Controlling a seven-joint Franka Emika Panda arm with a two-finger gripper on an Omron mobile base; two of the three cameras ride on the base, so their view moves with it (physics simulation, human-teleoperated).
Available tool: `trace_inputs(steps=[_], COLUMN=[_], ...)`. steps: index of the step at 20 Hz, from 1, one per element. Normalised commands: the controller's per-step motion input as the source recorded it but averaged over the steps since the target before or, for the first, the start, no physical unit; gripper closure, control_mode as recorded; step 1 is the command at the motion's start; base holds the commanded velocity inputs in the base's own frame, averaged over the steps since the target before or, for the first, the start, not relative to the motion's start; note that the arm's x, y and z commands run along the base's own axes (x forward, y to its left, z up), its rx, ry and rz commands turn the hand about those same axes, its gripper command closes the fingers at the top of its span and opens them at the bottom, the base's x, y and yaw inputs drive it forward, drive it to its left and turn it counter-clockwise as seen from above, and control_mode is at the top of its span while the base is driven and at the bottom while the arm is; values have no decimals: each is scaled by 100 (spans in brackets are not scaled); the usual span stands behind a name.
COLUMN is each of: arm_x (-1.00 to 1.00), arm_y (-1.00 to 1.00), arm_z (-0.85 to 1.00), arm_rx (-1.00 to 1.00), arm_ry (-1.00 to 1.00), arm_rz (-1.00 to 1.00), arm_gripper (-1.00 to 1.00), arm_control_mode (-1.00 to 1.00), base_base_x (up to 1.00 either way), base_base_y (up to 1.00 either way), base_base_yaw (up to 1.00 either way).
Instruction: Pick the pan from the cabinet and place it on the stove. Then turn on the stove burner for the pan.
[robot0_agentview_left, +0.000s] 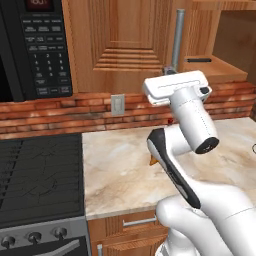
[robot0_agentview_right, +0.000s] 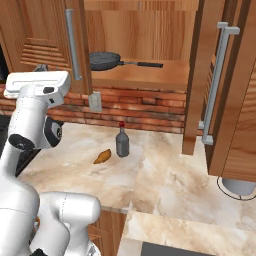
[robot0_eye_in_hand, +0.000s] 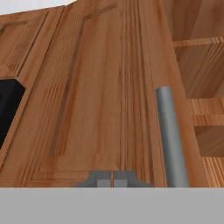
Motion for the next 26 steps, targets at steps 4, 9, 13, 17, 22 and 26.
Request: trace_inputs(steps=[4, 9, 13, 17, 22, 26], arm_x=[-44, -27, -15, -7, -1, 0], arm_y=[-3, -58, -68, -75, -77, -53], arm_z=[5, 0, 0, 1, 9, 0], arm_rx=[0, 4, 5, 12, 22, 30], arm_ry=[0, 0, 1, 0, 3, 5], arm_rz=[0, 1, 4, 5, 6, 5], arm_gripper=[100, -100, -100, -100, -100, -100], arm_control_mode=[-100, -100, -100, -100, -100, -100], base_base_x=[0, 0, 0, 0, 0, 0], base_base_y=[0, 0, 0, 0, 0, 0], base_base_yaw=[0, 0, 0, 0, 0, 0])
